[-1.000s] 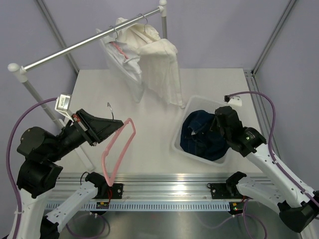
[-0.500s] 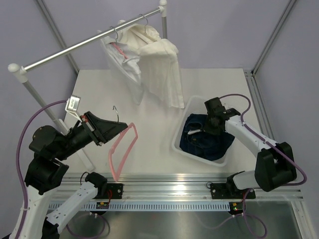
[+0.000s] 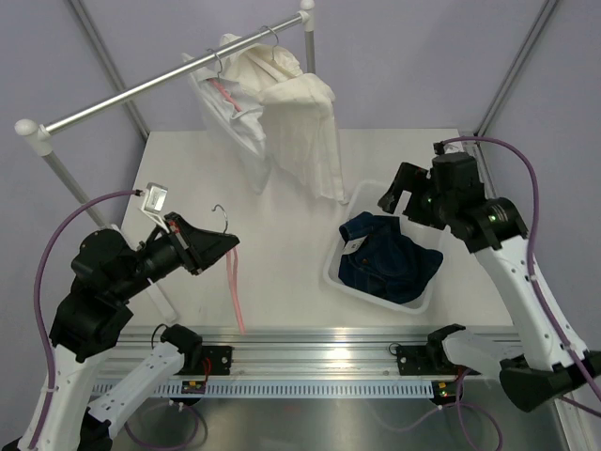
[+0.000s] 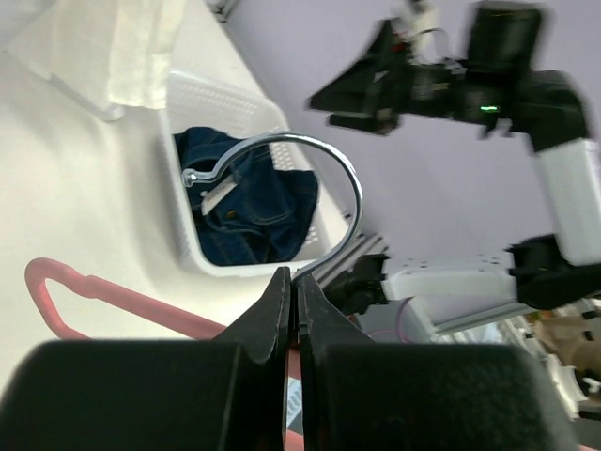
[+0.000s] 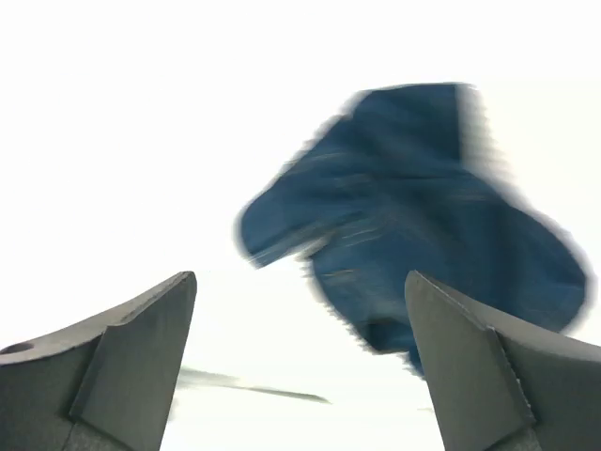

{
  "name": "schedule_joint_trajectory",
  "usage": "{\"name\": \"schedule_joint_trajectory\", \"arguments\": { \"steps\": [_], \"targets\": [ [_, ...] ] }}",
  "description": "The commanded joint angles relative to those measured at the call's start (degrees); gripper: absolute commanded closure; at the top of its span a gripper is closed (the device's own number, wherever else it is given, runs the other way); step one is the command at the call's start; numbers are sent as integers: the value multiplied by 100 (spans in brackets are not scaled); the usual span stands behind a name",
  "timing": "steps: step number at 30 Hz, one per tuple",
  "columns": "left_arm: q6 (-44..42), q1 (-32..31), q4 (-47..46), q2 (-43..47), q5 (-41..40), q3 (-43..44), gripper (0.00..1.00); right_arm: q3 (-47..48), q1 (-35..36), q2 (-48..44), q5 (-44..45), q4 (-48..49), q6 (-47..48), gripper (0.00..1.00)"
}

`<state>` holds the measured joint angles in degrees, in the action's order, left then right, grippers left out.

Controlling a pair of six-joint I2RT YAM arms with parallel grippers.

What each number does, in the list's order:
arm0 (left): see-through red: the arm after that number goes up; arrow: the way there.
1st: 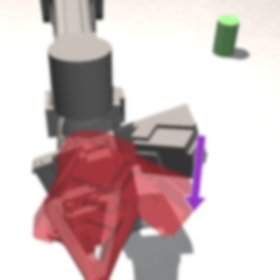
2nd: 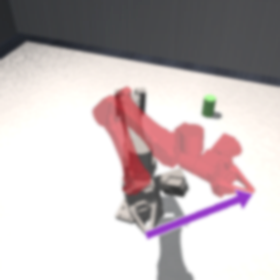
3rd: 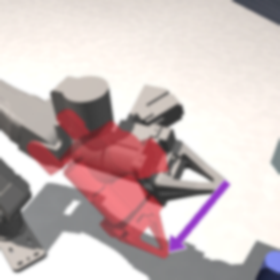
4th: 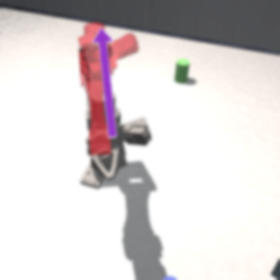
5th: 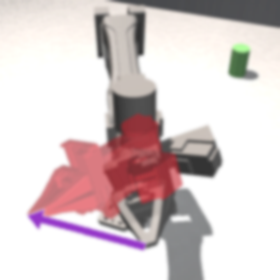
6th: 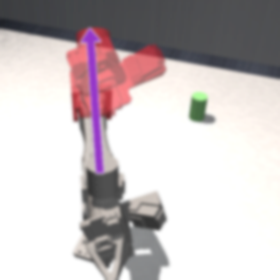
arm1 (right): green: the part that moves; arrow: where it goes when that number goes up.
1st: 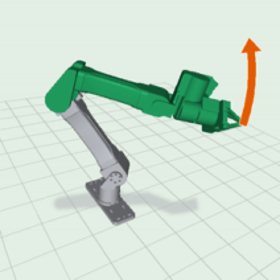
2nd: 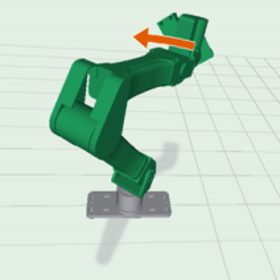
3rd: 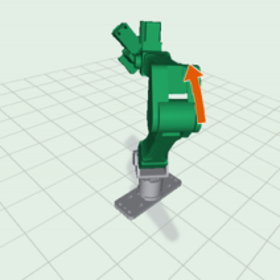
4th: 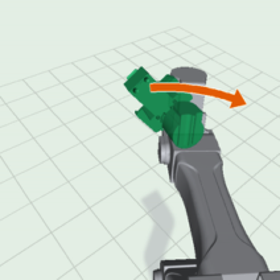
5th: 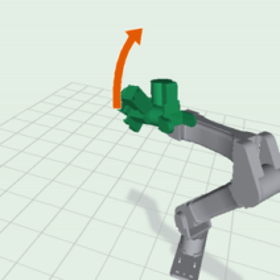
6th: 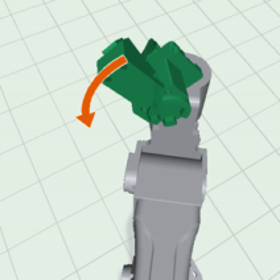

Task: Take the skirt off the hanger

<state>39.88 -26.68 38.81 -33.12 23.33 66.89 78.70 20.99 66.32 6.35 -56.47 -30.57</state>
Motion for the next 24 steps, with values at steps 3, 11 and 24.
{"name": "schedule_joint_trajectory", "arguments": {
  "steps": [3, 11, 24],
  "targets": [
    [-990, 22, 110, -98, -487, 158, 100, 6, 27, -901, -3144, 1079, -439, 1],
    [-1728, 13, -93, -27, -706, -19, 100, 782, 2063, -448, -4039, 2067, -1885, 1],
    [-1869, 13, 839, -537, -1331, 368, 100, 3035, 5045, 1426, -170, 5, -46, 9]
  ]
}}
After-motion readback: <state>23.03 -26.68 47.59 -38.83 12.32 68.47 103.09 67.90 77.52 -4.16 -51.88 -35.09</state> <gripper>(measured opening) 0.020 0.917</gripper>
